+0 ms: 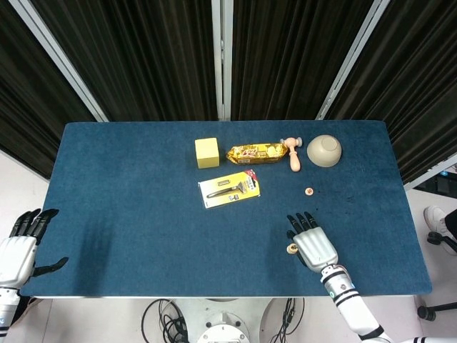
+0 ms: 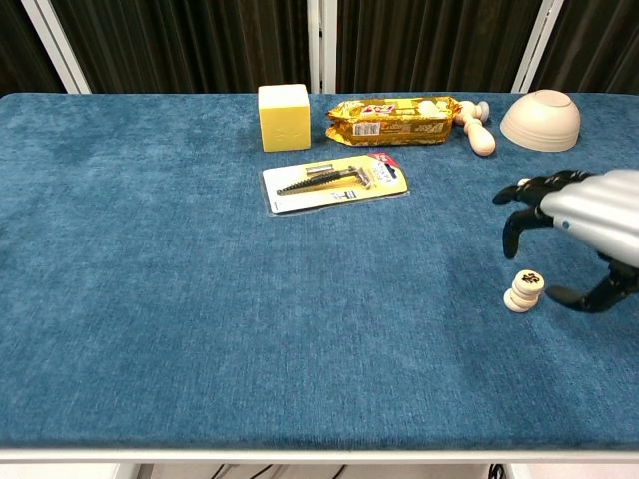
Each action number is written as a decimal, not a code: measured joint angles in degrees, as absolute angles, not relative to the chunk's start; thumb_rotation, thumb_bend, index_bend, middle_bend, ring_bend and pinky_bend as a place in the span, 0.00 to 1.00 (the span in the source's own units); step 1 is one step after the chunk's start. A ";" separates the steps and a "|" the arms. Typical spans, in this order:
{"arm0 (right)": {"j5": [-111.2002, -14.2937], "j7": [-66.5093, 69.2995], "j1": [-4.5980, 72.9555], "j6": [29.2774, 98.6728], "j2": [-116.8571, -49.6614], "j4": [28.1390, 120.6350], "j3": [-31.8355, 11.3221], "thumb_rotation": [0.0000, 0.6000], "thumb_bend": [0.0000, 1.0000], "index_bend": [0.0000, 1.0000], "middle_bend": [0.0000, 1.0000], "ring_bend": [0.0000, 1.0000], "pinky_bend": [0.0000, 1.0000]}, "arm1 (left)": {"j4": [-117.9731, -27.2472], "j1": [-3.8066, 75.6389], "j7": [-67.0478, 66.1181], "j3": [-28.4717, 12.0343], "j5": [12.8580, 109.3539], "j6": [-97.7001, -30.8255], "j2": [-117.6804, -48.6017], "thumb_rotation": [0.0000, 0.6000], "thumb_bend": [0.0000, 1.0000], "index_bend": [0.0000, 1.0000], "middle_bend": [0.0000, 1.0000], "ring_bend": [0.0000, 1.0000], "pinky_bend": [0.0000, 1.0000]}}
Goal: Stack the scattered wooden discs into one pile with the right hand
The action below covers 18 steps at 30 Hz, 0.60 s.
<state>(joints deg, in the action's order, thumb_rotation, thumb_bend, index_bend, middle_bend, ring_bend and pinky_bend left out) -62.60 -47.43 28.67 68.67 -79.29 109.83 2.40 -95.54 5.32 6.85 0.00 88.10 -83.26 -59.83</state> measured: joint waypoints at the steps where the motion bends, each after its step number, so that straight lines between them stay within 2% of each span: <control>1: -62.71 -47.03 28.64 68.99 -78.84 110.14 2.00 1.00 0.29 0.33 0.06 0.00 0.00 | -95.52 5.33 6.85 0.00 88.09 -83.26 -59.84 1.00 0.13 0.11 0.09 0.00 0.00; 5: -62.33 -45.40 28.71 69.91 -77.32 110.66 -0.21 1.00 0.29 0.31 0.06 0.00 0.00 | -95.53 5.32 6.94 -0.01 88.16 -83.31 -59.86 1.00 0.13 0.11 0.09 0.00 0.00; 9: -59.48 -44.38 29.32 70.17 -76.33 109.71 -3.01 1.00 0.28 0.22 0.04 0.00 0.00 | -95.58 5.37 6.84 0.03 88.29 -83.27 -59.90 1.00 0.13 0.11 0.09 0.00 0.00; 12: -55.49 -44.60 30.28 69.61 -76.27 107.58 -4.77 1.00 0.22 0.14 0.01 0.00 0.00 | -95.65 5.44 6.74 0.07 88.41 -83.18 -59.94 1.00 0.13 0.11 0.09 0.00 0.00; 18: -44.36 -46.86 33.56 67.04 -77.78 100.83 -8.08 1.00 0.08 0.12 0.00 0.00 0.00 | -95.52 5.47 7.09 0.12 88.48 -83.14 -59.93 1.00 0.13 0.11 0.09 0.00 0.00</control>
